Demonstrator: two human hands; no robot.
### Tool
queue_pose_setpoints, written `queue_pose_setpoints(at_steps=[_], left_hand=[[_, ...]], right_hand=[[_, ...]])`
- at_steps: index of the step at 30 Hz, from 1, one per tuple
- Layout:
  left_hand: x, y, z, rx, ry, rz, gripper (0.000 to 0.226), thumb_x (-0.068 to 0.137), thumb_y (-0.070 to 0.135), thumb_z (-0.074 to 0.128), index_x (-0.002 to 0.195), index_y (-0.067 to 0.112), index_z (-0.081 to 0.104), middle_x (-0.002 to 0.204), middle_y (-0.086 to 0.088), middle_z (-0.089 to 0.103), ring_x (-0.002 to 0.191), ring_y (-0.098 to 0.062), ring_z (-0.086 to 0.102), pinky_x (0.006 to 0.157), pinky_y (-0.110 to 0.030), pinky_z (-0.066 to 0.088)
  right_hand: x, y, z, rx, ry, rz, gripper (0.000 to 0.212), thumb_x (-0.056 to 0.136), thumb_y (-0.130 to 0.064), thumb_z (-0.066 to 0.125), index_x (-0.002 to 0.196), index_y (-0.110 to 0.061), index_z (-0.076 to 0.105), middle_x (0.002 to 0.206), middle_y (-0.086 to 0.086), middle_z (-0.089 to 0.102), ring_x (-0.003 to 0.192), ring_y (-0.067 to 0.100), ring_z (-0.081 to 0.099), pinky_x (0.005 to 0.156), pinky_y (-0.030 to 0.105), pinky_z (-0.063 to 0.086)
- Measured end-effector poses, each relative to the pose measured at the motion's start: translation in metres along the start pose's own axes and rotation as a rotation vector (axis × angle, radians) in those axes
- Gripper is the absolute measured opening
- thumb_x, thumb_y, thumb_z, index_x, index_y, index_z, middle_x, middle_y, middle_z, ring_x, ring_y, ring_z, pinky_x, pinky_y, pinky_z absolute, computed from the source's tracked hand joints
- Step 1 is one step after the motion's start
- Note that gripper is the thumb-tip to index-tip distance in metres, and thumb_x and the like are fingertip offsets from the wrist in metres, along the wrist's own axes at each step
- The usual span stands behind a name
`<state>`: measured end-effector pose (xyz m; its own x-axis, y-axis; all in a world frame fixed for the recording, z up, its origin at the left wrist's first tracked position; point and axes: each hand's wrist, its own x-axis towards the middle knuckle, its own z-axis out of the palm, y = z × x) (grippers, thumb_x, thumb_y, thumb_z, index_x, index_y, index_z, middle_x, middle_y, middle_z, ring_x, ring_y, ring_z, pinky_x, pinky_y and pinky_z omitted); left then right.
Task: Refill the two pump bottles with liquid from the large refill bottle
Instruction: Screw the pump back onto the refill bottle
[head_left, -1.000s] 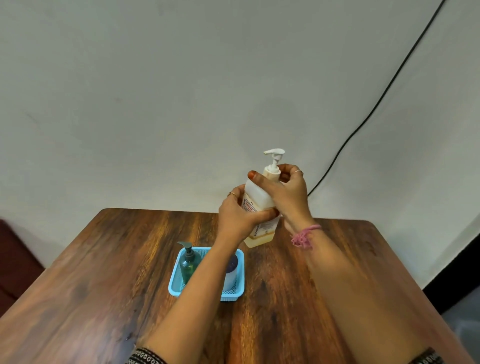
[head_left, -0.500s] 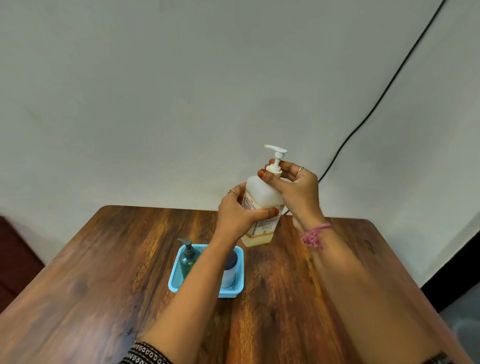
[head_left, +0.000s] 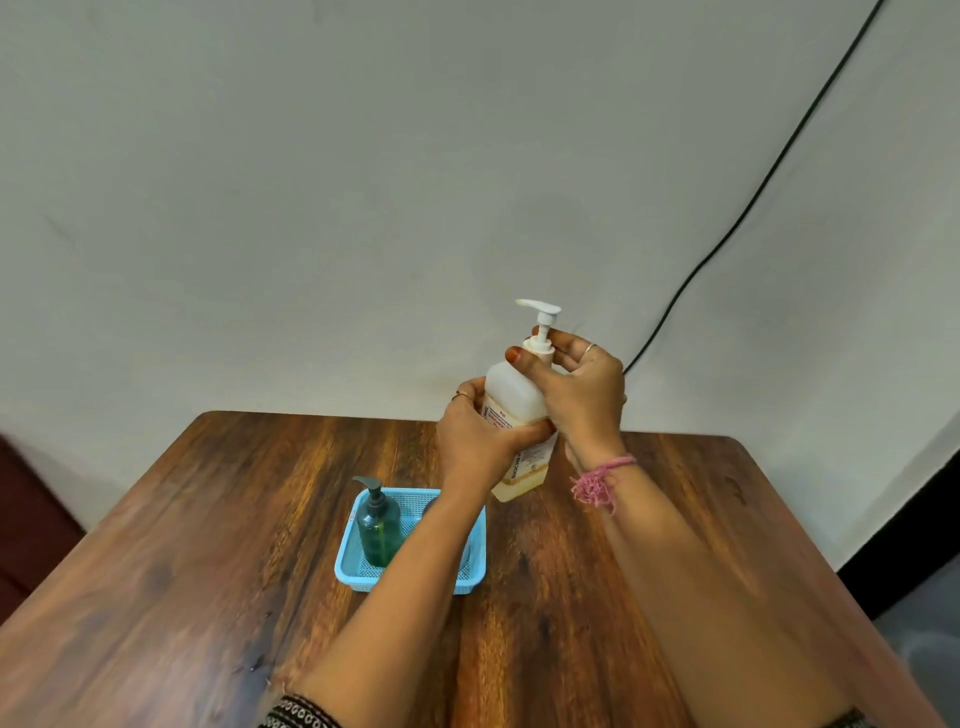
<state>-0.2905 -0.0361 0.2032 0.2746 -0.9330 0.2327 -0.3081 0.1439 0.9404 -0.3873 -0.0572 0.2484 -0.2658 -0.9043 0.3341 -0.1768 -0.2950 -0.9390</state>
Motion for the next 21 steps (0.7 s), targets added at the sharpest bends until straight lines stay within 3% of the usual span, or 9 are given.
queue_pose_setpoints(at_steps=[7, 9, 12, 14, 16, 19, 21], left_hand=[[-0.009, -0.003, 0.007, 0.020, 0.102, 0.007, 0.070, 0.054, 0.036, 0.090, 0.109, 0.020, 0.050, 0.105, 0.002, 0.060, 0.094, -0.013, 0.060, 0.075, -0.021, 0.051], [-0.013, -0.006, 0.007, 0.044, 0.135, 0.003, 0.075, 0.048, 0.049, 0.085, 0.108, 0.022, 0.048, 0.105, 0.003, 0.058, 0.098, -0.016, 0.059, 0.079, -0.030, 0.055], [-0.020, -0.008, 0.004, 0.064, 0.178, -0.002, 0.080, 0.045, 0.061, 0.074, 0.110, 0.023, 0.047, 0.105, 0.003, 0.053, 0.101, -0.017, 0.053, 0.084, -0.040, 0.054], [-0.022, -0.007, 0.001, 0.062, 0.174, -0.019, 0.080, 0.050, 0.057, 0.077, 0.114, 0.020, 0.047, 0.107, 0.003, 0.052, 0.104, -0.017, 0.051, 0.088, -0.040, 0.052], [-0.019, -0.007, -0.003, 0.066, 0.178, -0.026, 0.079, 0.053, 0.052, 0.079, 0.115, 0.017, 0.047, 0.108, 0.002, 0.051, 0.106, -0.018, 0.050, 0.091, -0.040, 0.050], [-0.014, -0.013, -0.007, 0.078, 0.167, -0.036, 0.071, 0.060, 0.036, 0.084, 0.116, 0.013, 0.046, 0.111, 0.000, 0.049, 0.109, -0.020, 0.048, 0.092, -0.037, 0.048], [-0.013, -0.017, -0.008, 0.086, 0.134, -0.040, 0.069, 0.063, 0.029, 0.084, 0.118, 0.012, 0.045, 0.114, -0.001, 0.047, 0.111, -0.021, 0.047, 0.094, -0.036, 0.047]], right_hand=[[-0.007, 0.006, 0.005, 0.045, 0.009, 0.031, 0.041, 0.064, -0.038, 0.085, 0.098, -0.022, 0.071, 0.092, -0.005, 0.074, 0.085, 0.011, 0.070, 0.077, 0.042, 0.058], [-0.008, 0.008, 0.002, 0.014, -0.045, 0.015, 0.044, 0.064, -0.041, 0.084, 0.101, -0.021, 0.071, 0.095, -0.006, 0.074, 0.088, 0.009, 0.069, 0.078, 0.041, 0.058], [-0.008, 0.005, -0.008, 0.006, -0.194, 0.015, 0.055, 0.066, -0.038, 0.084, 0.115, -0.022, 0.065, 0.114, -0.008, 0.067, 0.107, 0.006, 0.061, 0.091, 0.038, 0.053], [-0.010, 0.006, -0.018, 0.014, -0.304, 0.075, 0.079, 0.063, -0.041, 0.084, 0.133, -0.026, 0.050, 0.136, -0.011, 0.052, 0.121, 0.007, 0.050, 0.099, 0.034, 0.047], [-0.014, 0.011, -0.026, -0.026, -0.386, 0.158, 0.100, 0.055, -0.047, 0.083, 0.142, -0.030, 0.036, 0.144, -0.012, 0.041, 0.124, 0.013, 0.045, 0.101, 0.036, 0.045], [-0.024, 0.023, -0.028, -0.051, -0.443, 0.253, 0.109, 0.046, -0.052, 0.086, 0.140, -0.029, 0.036, 0.139, -0.009, 0.047, 0.117, 0.015, 0.054, 0.097, 0.040, 0.049], [-0.030, 0.031, -0.021, -0.005, -0.403, 0.274, 0.104, 0.043, -0.051, 0.089, 0.134, -0.028, 0.043, 0.131, -0.006, 0.055, 0.113, 0.014, 0.058, 0.095, 0.040, 0.051]])
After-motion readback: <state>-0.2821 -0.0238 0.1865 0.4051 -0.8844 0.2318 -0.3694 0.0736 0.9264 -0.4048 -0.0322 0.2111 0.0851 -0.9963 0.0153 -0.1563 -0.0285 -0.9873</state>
